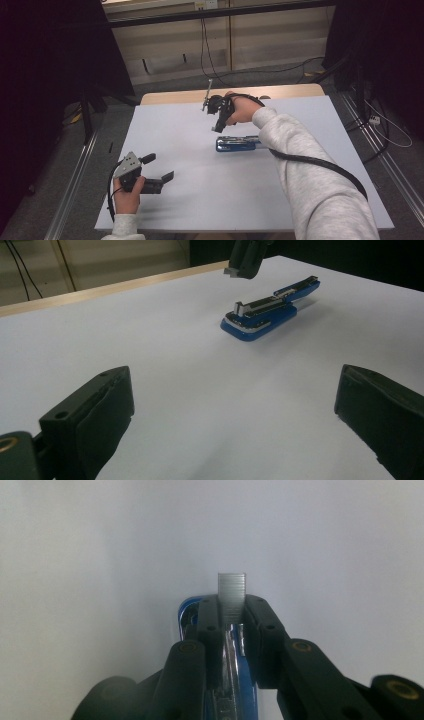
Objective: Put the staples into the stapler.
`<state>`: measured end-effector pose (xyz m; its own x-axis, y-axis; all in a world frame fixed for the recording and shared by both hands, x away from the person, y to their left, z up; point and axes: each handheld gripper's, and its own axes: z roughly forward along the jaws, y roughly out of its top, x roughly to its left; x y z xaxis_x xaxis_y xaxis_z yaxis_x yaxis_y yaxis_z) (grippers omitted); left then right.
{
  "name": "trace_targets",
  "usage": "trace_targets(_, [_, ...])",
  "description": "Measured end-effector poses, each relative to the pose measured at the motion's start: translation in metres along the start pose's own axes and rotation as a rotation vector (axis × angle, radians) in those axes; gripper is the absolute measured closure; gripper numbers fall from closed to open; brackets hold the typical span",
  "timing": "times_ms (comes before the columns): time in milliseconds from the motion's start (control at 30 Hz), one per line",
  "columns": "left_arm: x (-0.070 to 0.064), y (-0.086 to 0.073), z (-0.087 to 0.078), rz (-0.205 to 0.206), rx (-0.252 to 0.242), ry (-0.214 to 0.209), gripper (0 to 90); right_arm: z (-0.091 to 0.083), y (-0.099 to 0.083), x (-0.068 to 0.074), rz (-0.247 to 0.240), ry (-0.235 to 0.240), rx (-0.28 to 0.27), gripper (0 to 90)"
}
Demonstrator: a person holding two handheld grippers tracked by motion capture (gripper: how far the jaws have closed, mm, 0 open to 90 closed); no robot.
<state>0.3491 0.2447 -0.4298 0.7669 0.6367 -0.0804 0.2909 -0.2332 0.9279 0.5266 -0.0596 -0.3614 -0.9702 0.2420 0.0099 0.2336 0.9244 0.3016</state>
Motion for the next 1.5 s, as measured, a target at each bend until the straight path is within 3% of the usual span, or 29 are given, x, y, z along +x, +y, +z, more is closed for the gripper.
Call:
trace_targets(467, [0.000,0.000,0.000,0.000,0.001,0.001,2.5,0.004,-0.007,0.001,0.009,0.004,0.023,78.6])
trace_targets(1500, [0.000,0.000,0.001,0.009,0.010,0.001,2.7,0.001,-0.021,0.000,0.009,0.007,0.012,78.6])
